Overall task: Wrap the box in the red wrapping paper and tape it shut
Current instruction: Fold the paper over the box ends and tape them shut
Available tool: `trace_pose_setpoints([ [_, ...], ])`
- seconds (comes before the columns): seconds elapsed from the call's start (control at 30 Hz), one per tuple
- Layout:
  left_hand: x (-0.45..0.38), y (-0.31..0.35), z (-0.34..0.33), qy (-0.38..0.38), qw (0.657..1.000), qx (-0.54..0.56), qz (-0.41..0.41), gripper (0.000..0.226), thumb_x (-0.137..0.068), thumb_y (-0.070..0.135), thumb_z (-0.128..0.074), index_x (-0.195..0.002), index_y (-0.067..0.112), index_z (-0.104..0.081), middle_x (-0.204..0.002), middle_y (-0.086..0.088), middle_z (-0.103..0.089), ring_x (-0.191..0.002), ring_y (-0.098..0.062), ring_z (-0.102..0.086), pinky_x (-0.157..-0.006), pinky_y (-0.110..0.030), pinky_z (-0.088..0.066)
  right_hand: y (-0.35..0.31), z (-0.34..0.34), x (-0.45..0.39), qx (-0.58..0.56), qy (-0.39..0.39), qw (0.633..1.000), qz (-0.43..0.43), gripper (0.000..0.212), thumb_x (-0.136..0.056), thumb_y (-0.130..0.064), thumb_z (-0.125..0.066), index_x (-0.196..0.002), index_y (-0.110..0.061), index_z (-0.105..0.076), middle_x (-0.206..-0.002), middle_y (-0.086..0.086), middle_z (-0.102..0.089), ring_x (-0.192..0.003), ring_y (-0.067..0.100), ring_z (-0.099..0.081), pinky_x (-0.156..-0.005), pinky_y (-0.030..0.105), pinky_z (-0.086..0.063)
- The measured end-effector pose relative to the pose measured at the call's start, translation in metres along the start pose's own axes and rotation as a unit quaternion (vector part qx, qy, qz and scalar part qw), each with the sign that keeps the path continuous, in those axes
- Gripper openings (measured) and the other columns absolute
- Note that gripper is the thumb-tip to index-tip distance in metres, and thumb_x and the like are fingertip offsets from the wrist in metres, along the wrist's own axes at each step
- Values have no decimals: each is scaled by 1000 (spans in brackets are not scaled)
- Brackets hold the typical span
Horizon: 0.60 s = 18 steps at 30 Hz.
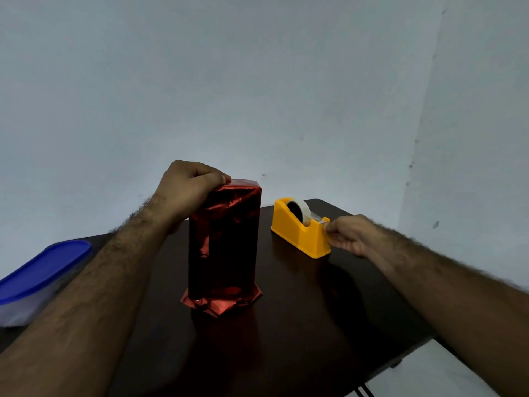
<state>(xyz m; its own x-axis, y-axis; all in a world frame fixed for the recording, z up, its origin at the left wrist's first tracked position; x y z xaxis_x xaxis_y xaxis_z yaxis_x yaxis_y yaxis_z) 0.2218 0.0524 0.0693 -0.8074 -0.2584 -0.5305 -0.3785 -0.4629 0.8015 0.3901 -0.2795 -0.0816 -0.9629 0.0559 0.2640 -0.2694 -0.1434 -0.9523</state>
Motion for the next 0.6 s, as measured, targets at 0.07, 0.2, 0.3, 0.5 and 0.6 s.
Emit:
trace_pose_setpoints([
  [0.07, 0, 0, -1, 2, 1000, 2, 2, 14, -91, 18, -72, -90, 22, -86, -93, 8, -82, -95, -10, -76, -93, -38, -61, 10, 5, 10, 124, 36, 991, -20, 11, -92, 8, -68, -102, 3, -67, -94, 16, -68, -73, 20, -67, -56, 30, -59],
  [0.2, -1, 0, -2, -3, 1000, 5, -1, 14, -88, 21, -73, -87, 24, -86, -94, 8, -82, -96, -11, -77, -93, -39, -61, -8, 13, 21, 125, 105, 982, 97, 9, -87, -7, -78, -89, -7, -69, -86, 11, -65, -63, 17, -56, -50, 29, -43],
  [0.3, -1, -2, -2, -4, 1000, 7, 4, 14, -90, 20, -72, -89, 23, -86, -95, 7, -82, -98, -12, -77, -95, -42, -61, -53, -3, 44, 57, 42, 976, 205, 3, -91, -16, -77, -91, -13, -77, -90, 6, -71, -71, 14, -59, -56, 27, -44],
  [0.5, -2, -5, -1, -7, 1000, -2, 17, 15, -88, 25, -72, -89, 25, -87, -96, 9, -82, -99, -13, -77, -96, -45, -62, -129, -43, 97, 69, -89, 950, 292, 16, -90, -2, -71, -101, -14, -77, -94, 5, -77, -80, 16, -68, -71, 34, -53],
  [0.6, -1, -4, -2, -7, 1000, -1, 17, 16, -84, 29, -71, -88, 27, -87, -95, 10, -82, -98, -12, -76, -96, -44, -62, -154, -59, 120, 70, -122, 938, 316, 20, -89, -4, -74, -101, -19, -79, -92, 3, -79, -77, 16, -64, -68, 31, -50],
])
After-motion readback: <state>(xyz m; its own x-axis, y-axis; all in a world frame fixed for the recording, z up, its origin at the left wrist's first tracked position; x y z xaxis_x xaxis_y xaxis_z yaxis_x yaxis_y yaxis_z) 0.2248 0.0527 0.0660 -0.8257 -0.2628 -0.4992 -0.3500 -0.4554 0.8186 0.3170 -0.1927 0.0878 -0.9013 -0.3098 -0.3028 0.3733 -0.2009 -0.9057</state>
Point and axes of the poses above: each hand's wrist, its own x-axis away from the middle knuckle, its own z-axis out of the back of the hand, y = z × x, the point moved 7 cm from there along -x, towards the middle knuckle
